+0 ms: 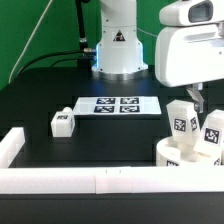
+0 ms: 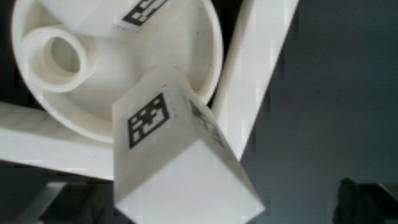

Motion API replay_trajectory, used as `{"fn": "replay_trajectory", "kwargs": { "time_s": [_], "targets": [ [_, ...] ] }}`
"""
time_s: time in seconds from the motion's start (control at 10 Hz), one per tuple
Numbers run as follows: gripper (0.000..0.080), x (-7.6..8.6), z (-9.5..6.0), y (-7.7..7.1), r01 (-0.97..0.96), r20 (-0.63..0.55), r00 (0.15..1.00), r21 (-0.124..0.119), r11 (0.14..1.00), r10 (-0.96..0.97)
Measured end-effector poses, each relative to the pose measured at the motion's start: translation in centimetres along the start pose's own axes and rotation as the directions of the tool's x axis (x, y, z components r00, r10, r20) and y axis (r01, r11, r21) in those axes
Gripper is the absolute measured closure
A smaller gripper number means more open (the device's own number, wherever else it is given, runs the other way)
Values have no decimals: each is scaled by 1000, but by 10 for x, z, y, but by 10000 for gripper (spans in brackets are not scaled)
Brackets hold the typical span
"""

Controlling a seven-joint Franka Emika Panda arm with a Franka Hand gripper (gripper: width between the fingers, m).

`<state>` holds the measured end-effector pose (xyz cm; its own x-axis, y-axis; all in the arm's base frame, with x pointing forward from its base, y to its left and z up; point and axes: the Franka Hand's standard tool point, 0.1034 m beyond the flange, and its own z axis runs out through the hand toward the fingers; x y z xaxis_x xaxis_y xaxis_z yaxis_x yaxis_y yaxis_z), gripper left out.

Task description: Assemble stool

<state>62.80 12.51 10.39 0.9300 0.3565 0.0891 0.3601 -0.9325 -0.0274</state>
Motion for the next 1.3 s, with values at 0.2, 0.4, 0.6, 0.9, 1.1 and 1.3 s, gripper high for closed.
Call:
{"fn": "replay_trajectory", "kwargs": {
  "time_s": [0.2, 0.4, 0.6, 0.9, 1.1, 1.3],
  "targets": [
    [150, 2, 1, 3, 173, -10, 985, -25, 985, -173],
    [150, 4, 9, 12, 401, -7, 915, -78, 913, -402],
    [150, 3, 11, 16, 395, -4, 918, -77, 916, -396],
    [335, 2, 12, 16, 363, -6, 931, -76, 929, -365],
    [469, 2, 12, 16, 272, -14, 962, -74, 960, -273],
    [469, 2, 12, 16, 133, -25, 991, -71, 989, -135]
  ]
}}
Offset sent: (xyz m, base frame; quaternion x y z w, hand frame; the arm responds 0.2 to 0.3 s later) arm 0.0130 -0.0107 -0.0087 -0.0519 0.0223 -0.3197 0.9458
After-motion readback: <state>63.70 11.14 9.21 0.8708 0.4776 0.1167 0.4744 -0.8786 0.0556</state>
